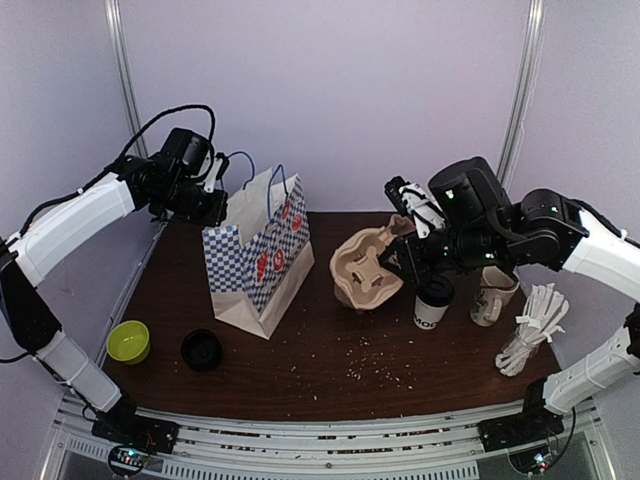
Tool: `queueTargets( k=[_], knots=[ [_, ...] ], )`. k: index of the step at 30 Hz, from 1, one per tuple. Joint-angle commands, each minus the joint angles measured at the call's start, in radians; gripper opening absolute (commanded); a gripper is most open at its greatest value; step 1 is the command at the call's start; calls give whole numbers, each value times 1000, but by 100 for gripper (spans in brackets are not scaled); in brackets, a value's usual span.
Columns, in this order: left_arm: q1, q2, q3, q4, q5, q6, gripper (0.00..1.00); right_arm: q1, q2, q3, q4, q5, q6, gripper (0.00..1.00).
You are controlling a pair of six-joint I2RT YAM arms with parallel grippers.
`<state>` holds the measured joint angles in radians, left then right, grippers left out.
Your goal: Pack the takeout coffee
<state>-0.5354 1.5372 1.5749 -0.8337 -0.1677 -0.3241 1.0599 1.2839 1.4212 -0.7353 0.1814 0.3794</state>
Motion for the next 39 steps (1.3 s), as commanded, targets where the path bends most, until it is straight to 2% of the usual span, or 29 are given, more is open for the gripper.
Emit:
queueTargets(
  k=[1, 10, 18, 26, 33, 39],
  knots=[
    [-31, -55, -32, 82, 25, 48, 0, -22, 17, 89, -60, 65, -47, 32],
    [-147, -112, -33, 95, -56, 84, 0, -56, 83, 292, -138, 189, -136, 32],
    [-270, -150, -49, 94, -126, 51, 0, -67, 126, 412, -104, 334, -205, 32],
    [-388, -143, -56, 96, -202, -33, 0, -64, 233, 604, -142, 278, -228, 32],
    [-393, -180, -70, 96, -234, -161, 0, 7, 267, 549, -130, 198, -207, 32],
    [-395, -222, -95, 93, -249, -163, 0, 37, 300, 545, -76, 158, -202, 32]
  ],
)
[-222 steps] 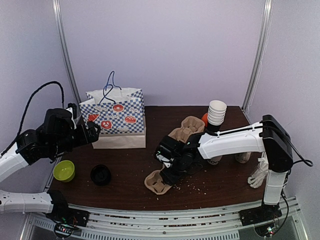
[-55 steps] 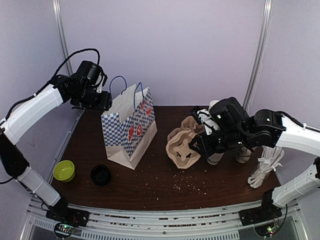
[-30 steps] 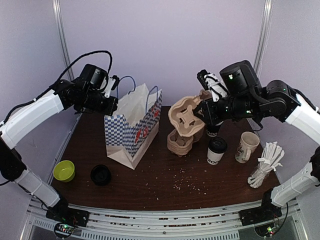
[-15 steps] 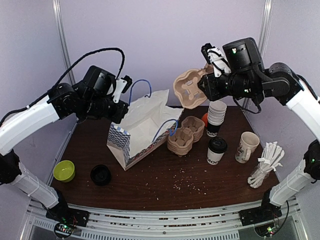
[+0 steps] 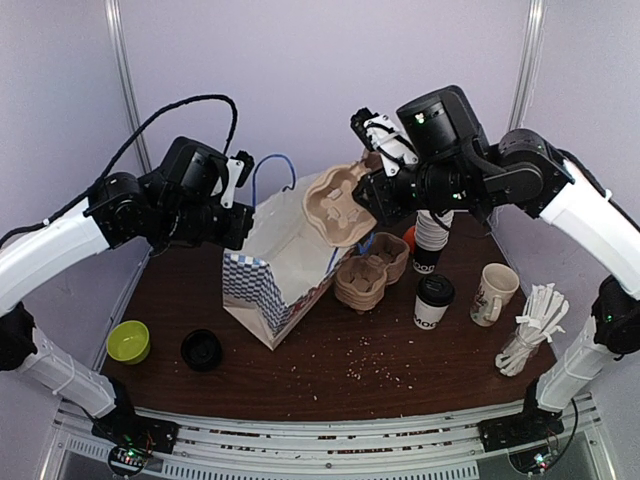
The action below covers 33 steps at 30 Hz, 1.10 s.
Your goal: Pack the takeout coffee
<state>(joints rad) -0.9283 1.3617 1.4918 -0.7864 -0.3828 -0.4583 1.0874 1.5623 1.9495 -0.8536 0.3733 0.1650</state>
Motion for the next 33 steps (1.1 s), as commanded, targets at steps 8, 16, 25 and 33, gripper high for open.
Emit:
queueTargets(
  k=[8, 16, 25, 33],
  knots=[
    [-1, -44, 45, -35, -167, 24, 0, 12, 127, 250, 0, -32, -23, 32],
    [-2, -32, 44, -19, -137, 11, 0, 14, 184, 307, 34, -149, 6, 32],
    [-1, -56, 7, 12, -85, -5, 0, 14, 212, 259, 95, -280, 21, 32],
    [-3, -77, -14, 16, -65, -13, 0, 14, 221, 157, 150, -326, 41, 32]
  ],
)
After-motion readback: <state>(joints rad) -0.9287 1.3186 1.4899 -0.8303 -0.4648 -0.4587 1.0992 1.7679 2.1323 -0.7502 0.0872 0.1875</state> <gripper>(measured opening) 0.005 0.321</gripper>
